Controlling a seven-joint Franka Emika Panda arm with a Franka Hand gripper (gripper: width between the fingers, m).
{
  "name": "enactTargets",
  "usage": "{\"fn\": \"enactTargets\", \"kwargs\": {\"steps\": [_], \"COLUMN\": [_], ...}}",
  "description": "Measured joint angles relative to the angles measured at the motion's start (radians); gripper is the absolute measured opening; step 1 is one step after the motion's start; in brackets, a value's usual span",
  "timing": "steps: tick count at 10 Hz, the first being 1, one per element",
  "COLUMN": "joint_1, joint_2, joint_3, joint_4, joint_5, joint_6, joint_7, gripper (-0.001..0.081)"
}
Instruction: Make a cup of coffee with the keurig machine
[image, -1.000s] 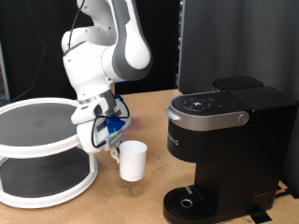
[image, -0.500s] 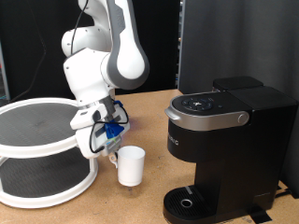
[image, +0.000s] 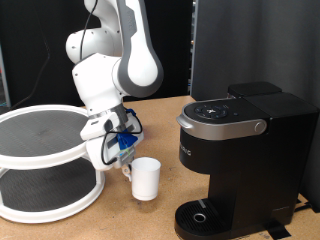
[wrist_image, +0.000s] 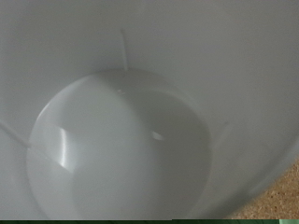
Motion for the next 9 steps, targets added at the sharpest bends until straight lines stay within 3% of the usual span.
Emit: {"fn": "enactTargets", "kwargs": {"steps": [5, 9], "joint_1": [0.001, 0.001], "joint_2": [0.012, 0.078], "joint_3": [0.042, 0.077], "joint_4": [0.036, 0.101], "joint_5": [0.030, 0.051], "joint_6": [0.000, 0.001], "joint_7": [0.032, 0.063], "gripper": [0.0070, 0.0070]}}
